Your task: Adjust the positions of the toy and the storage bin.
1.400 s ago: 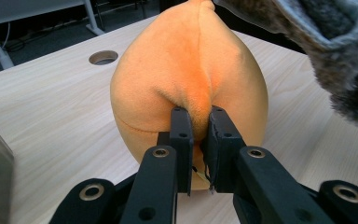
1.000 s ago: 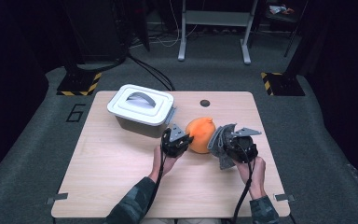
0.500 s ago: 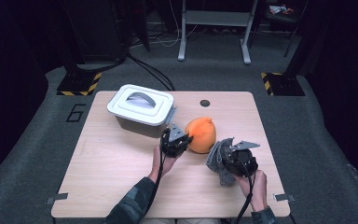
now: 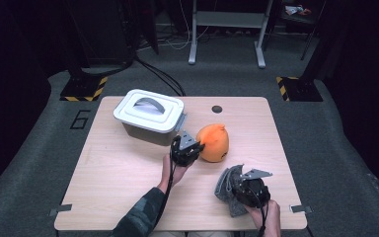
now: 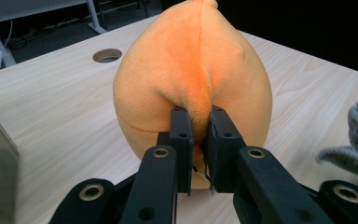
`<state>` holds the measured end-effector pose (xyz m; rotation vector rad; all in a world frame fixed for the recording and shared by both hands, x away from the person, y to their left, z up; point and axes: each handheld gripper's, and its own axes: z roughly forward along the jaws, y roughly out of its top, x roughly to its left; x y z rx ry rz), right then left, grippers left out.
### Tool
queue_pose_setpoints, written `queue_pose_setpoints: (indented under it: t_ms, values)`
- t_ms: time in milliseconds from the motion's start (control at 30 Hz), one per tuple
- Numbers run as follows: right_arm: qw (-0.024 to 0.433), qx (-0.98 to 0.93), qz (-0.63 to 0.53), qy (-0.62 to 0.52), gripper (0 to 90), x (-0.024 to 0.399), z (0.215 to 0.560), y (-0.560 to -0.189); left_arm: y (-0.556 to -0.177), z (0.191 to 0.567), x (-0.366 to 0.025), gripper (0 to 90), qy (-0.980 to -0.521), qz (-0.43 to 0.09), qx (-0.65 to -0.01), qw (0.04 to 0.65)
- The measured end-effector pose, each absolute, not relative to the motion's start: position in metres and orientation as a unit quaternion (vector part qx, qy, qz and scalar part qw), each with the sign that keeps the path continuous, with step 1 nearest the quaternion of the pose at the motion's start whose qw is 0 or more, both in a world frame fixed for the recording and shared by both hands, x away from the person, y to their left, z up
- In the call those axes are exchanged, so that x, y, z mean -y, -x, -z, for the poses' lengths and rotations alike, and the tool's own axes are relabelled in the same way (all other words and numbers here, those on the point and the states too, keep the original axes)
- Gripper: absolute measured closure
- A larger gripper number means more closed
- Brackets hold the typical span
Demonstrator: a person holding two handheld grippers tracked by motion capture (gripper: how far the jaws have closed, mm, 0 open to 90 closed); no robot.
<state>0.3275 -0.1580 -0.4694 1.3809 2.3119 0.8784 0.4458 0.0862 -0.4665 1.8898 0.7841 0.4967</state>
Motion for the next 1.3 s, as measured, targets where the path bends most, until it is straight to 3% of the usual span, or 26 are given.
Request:
queue_pose_setpoints:
  t_ms: [367,467,700,833,1033,1300]
  values:
    - [0.147,-0.813,-0.294,-0.48,68.4,0.149,0.482,-0.308,-0.446,0.467,-0.087,81.8,-0.779,-0.204,-0.324,0.496]
    - [0.145,-0.823,-0.284,-0.47,60.2,0.146,0.49,-0.307,-0.446,0.467,-0.087,81.8,-0.78,-0.203,-0.323,0.496]
    - [0.152,-0.816,-0.312,-0.462,25.3,0.151,0.484,-0.304,-0.446,0.467,-0.087,81.8,-0.78,-0.203,-0.324,0.496]
    - [0.163,-0.809,-0.331,-0.457,14.4,0.164,0.474,-0.305,-0.446,0.467,-0.087,82.0,-0.781,-0.206,-0.321,0.494]
    - [0.194,-0.786,-0.341,-0.477,12.0,0.19,0.473,-0.321,-0.446,0.467,-0.087,82.7,-0.781,-0.208,-0.32,0.494]
    - [0.229,-0.741,-0.314,-0.548,6.7,0.249,0.501,-0.38,-0.447,0.466,-0.088,83.3,-0.777,-0.213,-0.321,0.498]
